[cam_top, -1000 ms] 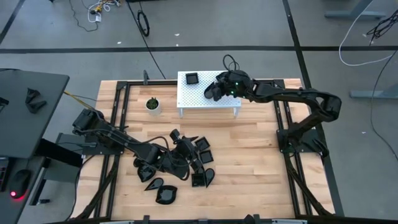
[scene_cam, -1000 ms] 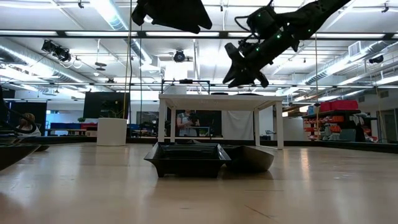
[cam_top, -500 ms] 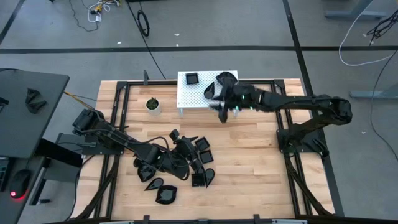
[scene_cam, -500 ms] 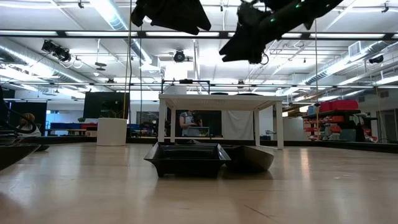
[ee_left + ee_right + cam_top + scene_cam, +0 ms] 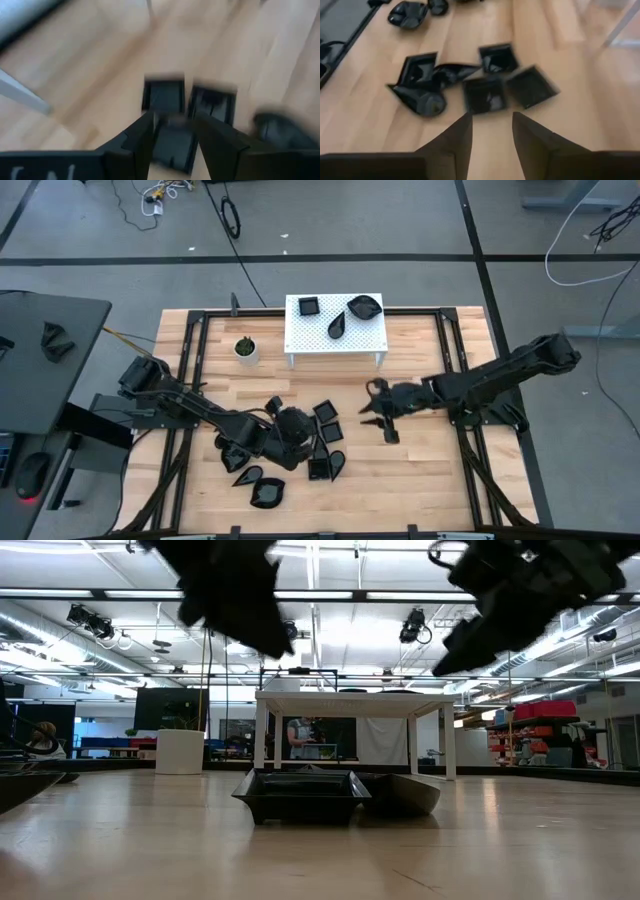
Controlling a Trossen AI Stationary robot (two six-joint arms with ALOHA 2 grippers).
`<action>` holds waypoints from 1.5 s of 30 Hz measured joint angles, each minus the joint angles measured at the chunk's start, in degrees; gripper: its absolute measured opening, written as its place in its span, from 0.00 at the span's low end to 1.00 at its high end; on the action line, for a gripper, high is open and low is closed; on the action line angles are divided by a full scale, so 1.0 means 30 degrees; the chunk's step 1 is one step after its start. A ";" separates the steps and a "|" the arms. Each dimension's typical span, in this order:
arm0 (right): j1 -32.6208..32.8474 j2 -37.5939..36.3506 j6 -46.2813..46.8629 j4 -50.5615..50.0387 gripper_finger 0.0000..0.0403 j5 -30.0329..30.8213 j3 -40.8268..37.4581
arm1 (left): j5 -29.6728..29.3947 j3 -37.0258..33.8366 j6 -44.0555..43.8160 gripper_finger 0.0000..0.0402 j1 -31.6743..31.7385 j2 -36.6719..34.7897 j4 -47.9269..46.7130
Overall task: Pick & Place Mini shaped plates
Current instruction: Stack the black plate on top of the black plate on the shelf
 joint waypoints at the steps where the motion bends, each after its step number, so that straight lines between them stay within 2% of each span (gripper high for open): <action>1: 0.0158 -0.0022 0.0293 0.0788 0.34 0.0001 -0.0561 | 0.0576 -0.0326 0.0315 0.38 -0.0068 0.0220 0.0261; 7: 0.0253 -0.0010 0.0671 0.5560 0.33 0.0074 -0.3062 | 0.3122 -0.2880 0.1049 0.38 -0.0303 0.1555 0.3134; 10: 0.0212 -0.0010 0.0657 0.6778 0.32 0.0570 -0.3252 | 0.3250 -0.3618 0.1684 0.38 -0.0171 0.2153 0.5407; 15: 0.0212 -0.0010 0.0160 0.8047 0.32 0.1025 -0.3259 | 0.2731 -0.3809 0.5148 0.36 -0.0058 0.3180 0.8148; 23: 0.0212 -0.0010 0.0153 0.8407 0.32 0.1025 -0.3266 | 0.2534 -0.3816 0.5693 0.24 0.0510 0.3697 0.8039; 34: 0.0212 0.0005 0.0146 0.8407 0.32 0.1025 -0.3266 | 0.2403 -0.3698 0.5832 0.02 0.0455 0.3697 0.8029; 39: 0.0212 0.0005 0.0146 0.8407 0.32 0.1025 -0.3262 | 0.2436 -0.2319 0.7688 0.02 0.0126 0.3470 0.6287; 45: 0.0212 0.0005 0.0139 0.8377 0.32 0.1025 -0.3267 | 0.1992 0.1636 0.8498 0.01 -0.0181 0.2355 -0.1013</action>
